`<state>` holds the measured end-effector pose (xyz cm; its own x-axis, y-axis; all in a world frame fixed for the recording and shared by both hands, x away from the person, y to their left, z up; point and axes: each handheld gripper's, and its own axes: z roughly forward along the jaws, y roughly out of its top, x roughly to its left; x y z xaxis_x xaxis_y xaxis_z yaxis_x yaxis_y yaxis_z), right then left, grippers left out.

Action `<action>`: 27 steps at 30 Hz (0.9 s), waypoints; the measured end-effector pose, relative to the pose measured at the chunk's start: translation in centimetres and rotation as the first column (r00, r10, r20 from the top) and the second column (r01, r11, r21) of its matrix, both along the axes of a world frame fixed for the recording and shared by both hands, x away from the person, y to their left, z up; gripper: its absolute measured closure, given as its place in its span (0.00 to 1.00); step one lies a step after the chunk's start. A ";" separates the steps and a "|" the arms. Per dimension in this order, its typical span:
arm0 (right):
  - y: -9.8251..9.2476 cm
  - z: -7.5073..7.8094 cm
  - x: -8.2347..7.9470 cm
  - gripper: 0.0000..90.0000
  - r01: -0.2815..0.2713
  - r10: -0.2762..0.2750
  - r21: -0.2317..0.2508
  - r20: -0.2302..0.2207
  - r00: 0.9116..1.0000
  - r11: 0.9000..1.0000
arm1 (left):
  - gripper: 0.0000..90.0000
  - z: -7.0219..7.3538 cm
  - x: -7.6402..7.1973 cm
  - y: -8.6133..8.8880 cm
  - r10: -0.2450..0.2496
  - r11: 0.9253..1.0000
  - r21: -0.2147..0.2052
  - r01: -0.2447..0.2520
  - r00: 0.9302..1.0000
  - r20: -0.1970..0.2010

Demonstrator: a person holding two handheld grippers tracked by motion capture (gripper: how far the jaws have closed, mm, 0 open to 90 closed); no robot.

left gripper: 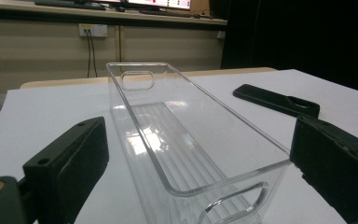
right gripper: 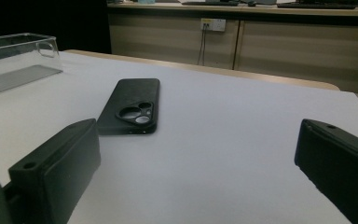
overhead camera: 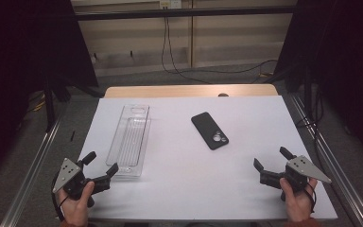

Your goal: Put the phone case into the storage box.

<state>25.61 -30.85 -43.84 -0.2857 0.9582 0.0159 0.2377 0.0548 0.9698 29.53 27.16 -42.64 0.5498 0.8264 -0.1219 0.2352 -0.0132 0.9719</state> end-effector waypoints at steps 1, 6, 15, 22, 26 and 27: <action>0.0 0.0 0.0 0.00 -0.002 0.002 0.007 0.000 1.000 1.000 | 0.05 0.0 0.0 0.0 0.004 1.000 -0.002 -0.004 1.000 -0.003; -0.1 -0.1 0.0 0.00 -0.011 0.011 0.015 -0.004 1.000 1.000 | 0.05 0.0 0.2 0.0 0.001 1.000 -0.004 -0.001 1.000 -0.005; 0.0 -0.1 0.0 0.00 -0.016 0.016 0.023 -0.007 1.000 1.000 | 0.05 0.0 -0.1 0.1 0.003 1.000 -0.005 -0.003 1.000 -0.006; 0.4 0.0 -0.2 0.00 -0.040 0.040 0.028 -0.013 0.999 0.999 | 0.05 0.1 -0.5 0.2 0.012 1.000 -0.001 -0.012 1.000 0.007; 0.6 0.1 0.0 0.01 -0.028 0.028 0.030 -0.006 1.000 0.999 | 0.05 0.0 -0.4 0.2 0.015 1.000 -0.006 -0.015 1.000 0.001; 0.7 0.1 0.2 0.01 -0.032 0.032 0.034 -0.010 0.999 0.999 | 0.05 0.1 -0.4 0.2 0.016 1.000 -0.007 -0.016 1.000 -0.001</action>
<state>25.81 -30.15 -43.70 -0.3158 0.9475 0.0511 0.2469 0.0301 0.9686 29.17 27.36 -42.56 0.5367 0.8340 -0.1282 0.2367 -0.0030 0.9716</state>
